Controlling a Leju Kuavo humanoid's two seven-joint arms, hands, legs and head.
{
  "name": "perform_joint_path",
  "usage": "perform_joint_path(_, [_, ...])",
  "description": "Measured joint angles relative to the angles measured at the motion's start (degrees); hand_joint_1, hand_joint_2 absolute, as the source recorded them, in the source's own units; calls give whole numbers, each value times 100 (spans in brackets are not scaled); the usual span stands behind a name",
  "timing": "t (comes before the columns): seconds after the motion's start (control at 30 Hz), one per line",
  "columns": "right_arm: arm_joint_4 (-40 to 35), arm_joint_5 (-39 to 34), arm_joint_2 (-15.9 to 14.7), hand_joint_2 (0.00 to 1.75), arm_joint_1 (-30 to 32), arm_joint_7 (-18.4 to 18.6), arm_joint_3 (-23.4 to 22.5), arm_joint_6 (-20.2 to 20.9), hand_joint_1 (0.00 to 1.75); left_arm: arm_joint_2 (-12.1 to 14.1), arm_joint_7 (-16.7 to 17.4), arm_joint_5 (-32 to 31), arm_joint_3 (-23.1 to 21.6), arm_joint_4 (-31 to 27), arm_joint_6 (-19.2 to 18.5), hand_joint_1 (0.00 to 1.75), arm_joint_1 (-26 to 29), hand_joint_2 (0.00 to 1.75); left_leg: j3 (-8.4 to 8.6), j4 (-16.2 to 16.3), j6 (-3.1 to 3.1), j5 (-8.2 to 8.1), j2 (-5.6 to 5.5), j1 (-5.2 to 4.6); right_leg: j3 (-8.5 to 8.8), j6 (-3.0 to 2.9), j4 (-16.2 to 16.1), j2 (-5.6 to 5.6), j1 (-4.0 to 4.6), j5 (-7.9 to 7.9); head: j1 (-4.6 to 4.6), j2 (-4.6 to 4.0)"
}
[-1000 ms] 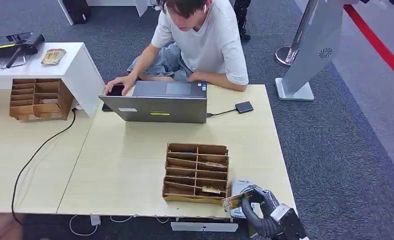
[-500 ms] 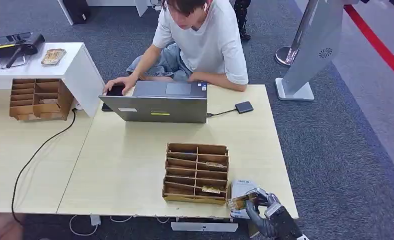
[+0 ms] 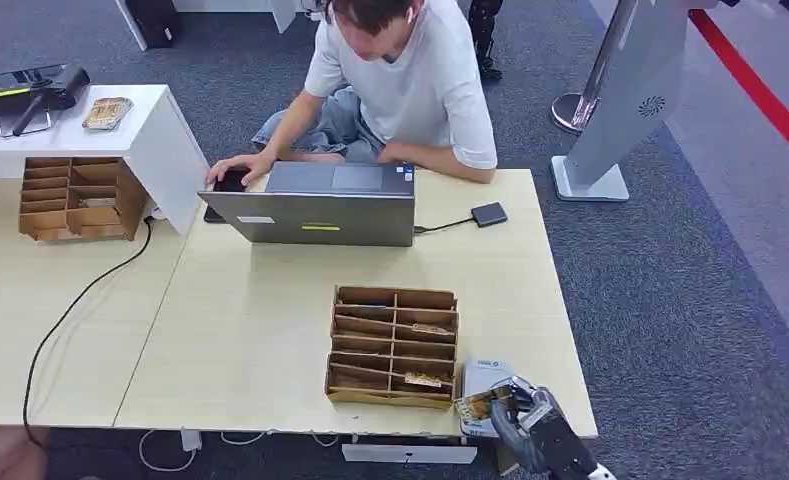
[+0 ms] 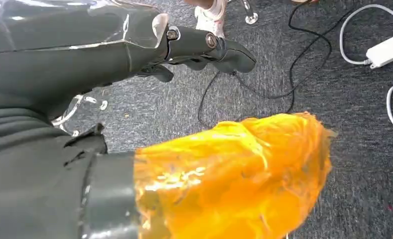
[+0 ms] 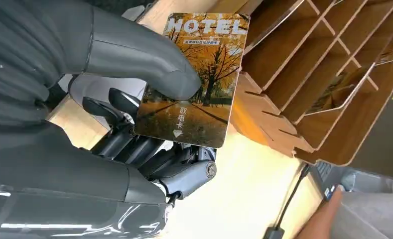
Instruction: Pass the card to the sensor for recognition and then transmit it.
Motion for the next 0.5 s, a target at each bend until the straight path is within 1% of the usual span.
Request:
perform_joint_path(0.17, [96, 190, 0, 175, -103, 122, 90, -118, 175, -2, 2, -20, 2, 0, 0, 0, -1, 0, 0, 0, 0, 0, 0, 0, 0, 0, 0, 0, 0, 0, 2, 0])
perform_joint_path(0.5, [308, 351, 0, 175, -277, 227, 223, -238, 175, -13, 11, -42, 26, 0, 0, 0, -7, 0, 0, 0, 0, 0, 0, 0, 0, 0, 0, 0, 0, 0, 2, 0])
